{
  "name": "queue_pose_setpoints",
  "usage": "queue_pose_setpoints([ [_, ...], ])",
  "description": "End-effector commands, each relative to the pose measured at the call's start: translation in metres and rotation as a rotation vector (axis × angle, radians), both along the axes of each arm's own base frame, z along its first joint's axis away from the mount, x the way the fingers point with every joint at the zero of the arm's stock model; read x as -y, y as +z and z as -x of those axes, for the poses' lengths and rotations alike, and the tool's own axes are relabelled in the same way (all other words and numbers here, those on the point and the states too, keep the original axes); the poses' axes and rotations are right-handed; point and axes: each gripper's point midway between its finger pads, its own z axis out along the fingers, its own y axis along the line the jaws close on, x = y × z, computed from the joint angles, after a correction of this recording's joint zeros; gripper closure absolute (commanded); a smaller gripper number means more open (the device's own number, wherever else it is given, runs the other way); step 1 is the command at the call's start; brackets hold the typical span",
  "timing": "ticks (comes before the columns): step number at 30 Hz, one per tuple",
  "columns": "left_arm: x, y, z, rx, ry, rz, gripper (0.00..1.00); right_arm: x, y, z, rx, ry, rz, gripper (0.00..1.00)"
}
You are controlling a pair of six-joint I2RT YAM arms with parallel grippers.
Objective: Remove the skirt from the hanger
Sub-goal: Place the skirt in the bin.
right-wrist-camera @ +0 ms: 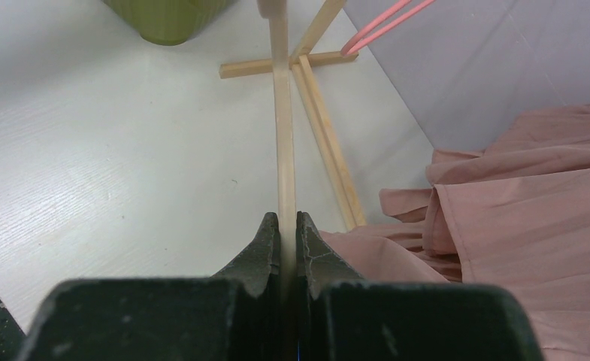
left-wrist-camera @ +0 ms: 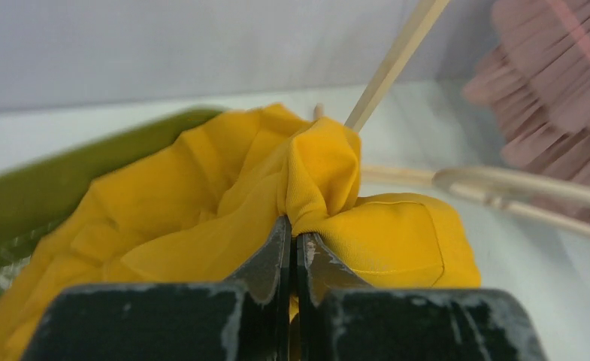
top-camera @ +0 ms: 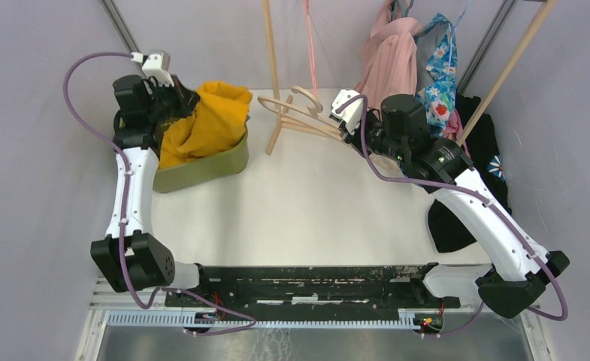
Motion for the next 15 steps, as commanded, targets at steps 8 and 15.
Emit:
queue_pose_setpoints([
  [8,-0.11,-0.062,-0.005,-0.149,0.338,-0.192,0.97,0.002,0.04,-0.002,0.084,-0.033,-0.095,0.99],
  [15,-0.147,-0.115,0.001,-0.321,0.479,-0.295,0.97,0.013,0.036,-0.002,0.058,-0.087,-0.079,0.99],
])
